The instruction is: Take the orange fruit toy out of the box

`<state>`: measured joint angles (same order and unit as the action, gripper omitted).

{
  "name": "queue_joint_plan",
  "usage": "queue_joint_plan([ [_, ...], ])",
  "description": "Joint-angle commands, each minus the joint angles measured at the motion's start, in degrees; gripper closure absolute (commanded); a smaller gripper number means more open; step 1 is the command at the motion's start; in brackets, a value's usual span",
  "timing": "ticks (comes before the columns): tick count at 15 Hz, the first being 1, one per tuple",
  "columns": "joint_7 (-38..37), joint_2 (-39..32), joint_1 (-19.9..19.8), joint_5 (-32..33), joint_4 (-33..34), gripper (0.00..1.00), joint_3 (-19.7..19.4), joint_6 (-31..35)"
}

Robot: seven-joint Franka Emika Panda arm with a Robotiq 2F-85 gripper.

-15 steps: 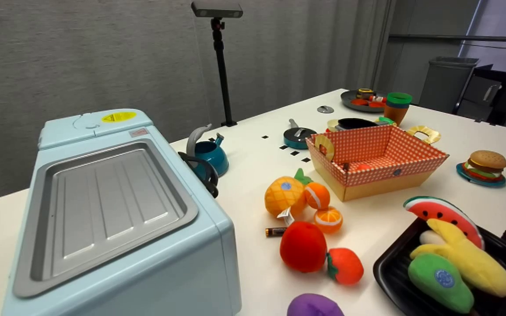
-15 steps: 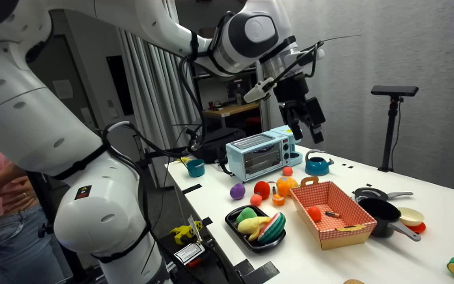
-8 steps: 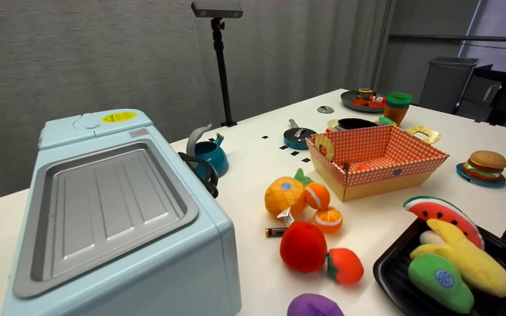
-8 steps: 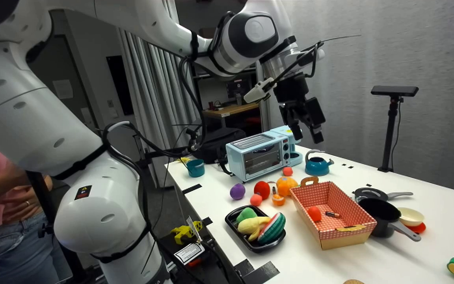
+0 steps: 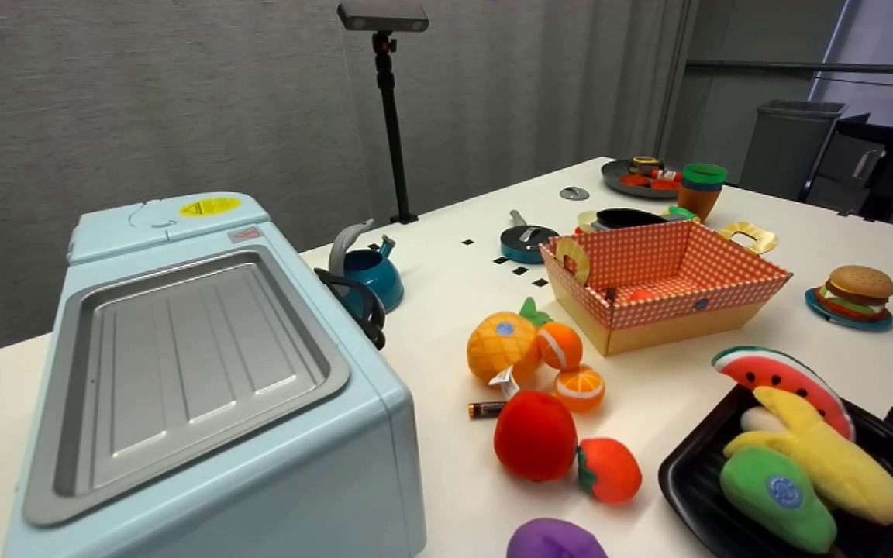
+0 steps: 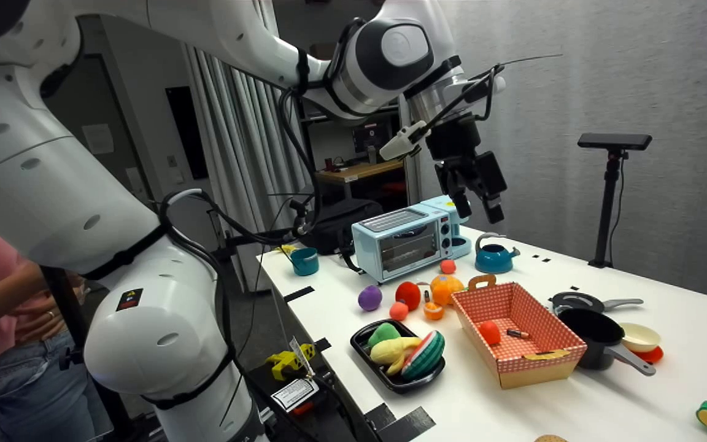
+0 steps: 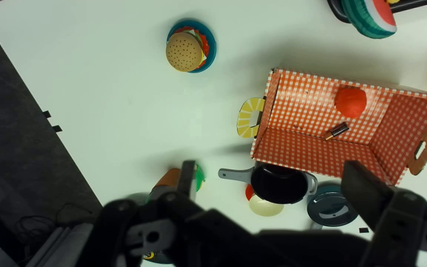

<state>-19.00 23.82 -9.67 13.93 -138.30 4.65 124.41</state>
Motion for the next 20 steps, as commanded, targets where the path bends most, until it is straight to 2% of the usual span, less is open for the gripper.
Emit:
queue_joint_plan([
  [1,0.4,-0.5,1.7,-0.3,0.0,0.00,-0.6,0.6],
  [9,-0.3,-4.6,5.8,-1.0,1.0,0.00,1.4,4.1],
  [12,0.8,-6.1,7.5,-3.8,1.5,0.00,1.3,5.2],
  [13,0.0,-4.6,6.7,-1.7,0.3,0.00,1.4,4.1],
  [20,0.0,-5.5,7.4,-2.7,0.7,0.00,1.5,4.4],
])
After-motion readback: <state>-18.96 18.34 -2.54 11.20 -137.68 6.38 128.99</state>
